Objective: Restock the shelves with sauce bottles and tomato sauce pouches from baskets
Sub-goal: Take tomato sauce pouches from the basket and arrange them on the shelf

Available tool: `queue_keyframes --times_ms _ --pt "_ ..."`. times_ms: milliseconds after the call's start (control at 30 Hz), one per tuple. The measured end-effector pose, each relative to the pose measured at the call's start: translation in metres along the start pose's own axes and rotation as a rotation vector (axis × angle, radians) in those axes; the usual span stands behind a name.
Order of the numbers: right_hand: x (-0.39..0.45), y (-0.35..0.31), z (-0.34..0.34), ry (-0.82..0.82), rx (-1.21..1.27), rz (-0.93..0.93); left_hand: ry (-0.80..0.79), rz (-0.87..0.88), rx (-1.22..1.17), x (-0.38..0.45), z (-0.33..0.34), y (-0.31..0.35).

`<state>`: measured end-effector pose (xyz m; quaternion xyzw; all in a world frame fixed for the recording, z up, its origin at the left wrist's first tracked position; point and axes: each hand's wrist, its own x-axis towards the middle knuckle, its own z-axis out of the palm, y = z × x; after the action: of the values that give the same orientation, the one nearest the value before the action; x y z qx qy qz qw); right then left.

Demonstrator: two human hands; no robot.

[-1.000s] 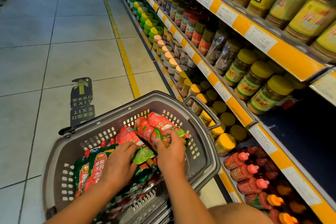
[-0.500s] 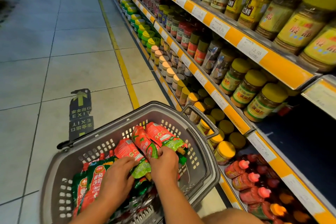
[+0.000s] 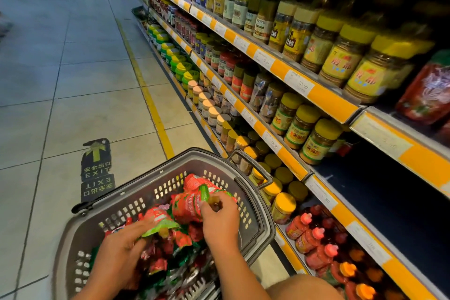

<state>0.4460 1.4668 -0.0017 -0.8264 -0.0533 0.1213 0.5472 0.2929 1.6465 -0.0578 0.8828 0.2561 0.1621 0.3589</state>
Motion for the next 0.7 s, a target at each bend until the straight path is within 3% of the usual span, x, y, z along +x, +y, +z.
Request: queue_keyframes --times_ms 133,267,700 --pt "-0.012 -0.01 -0.018 0.095 0.13 0.011 0.147 -0.21 -0.232 0.001 -0.023 0.031" --pt "-0.026 -0.026 -0.045 0.17 0.205 -0.015 0.152 -0.238 -0.409 -0.008 -0.044 0.074" --pt "-0.103 -0.034 -0.171 0.452 0.44 -0.108 0.097 -0.022 -0.634 -0.049 -0.089 0.231"
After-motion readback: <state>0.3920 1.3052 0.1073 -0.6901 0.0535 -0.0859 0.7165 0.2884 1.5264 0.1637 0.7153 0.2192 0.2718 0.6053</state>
